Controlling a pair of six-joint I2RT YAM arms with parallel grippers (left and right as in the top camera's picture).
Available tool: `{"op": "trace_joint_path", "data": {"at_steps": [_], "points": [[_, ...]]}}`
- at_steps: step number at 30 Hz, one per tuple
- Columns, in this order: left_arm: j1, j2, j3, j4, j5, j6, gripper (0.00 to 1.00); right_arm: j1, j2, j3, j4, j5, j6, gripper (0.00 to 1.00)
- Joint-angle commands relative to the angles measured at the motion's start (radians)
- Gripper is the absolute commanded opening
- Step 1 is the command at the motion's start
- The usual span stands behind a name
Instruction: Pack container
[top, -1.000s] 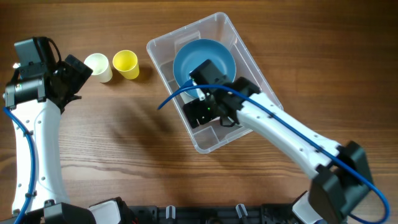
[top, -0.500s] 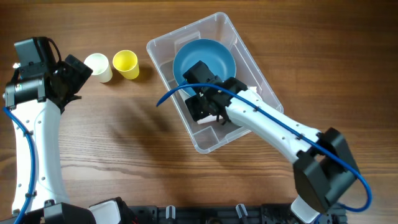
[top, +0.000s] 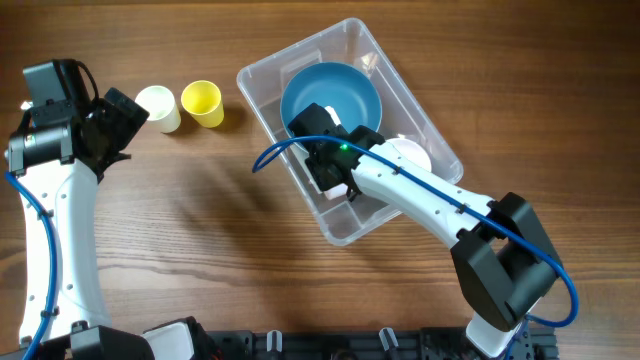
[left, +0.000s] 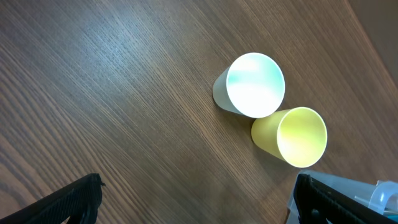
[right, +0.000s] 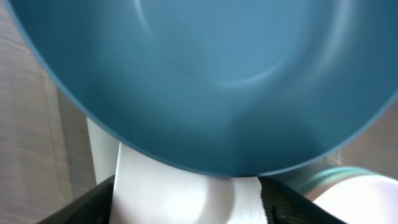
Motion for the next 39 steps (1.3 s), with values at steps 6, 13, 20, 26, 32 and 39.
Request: {"op": "trace_joint_path", "data": {"at_steps": [6,13,20,26,32,39], "points": [[0.003,0.006,-0.001,0.000,0.012,0.008,1.00,-0.005,0.011,0.022,-0.023,0.125,-0.016,0.37],[0.003,0.006,-0.001,0.000,0.012,0.008,1.00,-0.005,-0.012,0.058,-0.058,0.133,-0.016,0.18],[0.003,0.006,-0.001,0.000,0.012,0.008,1.00,-0.005,-0.023,0.106,-0.137,0.195,-0.013,0.04],[0.003,0.006,-0.001,0.000,0.012,0.008,1.00,-0.005,-0.023,0.110,-0.189,0.192,0.019,0.04],[0.003,0.006,-0.001,0.000,0.011,0.008,1.00,-0.005,-0.023,0.110,-0.225,0.026,0.021,0.04],[0.003,0.006,-0.001,0.000,0.012,0.008,1.00,-0.005,-0.035,0.110,-0.282,-0.037,0.021,0.05]]}}
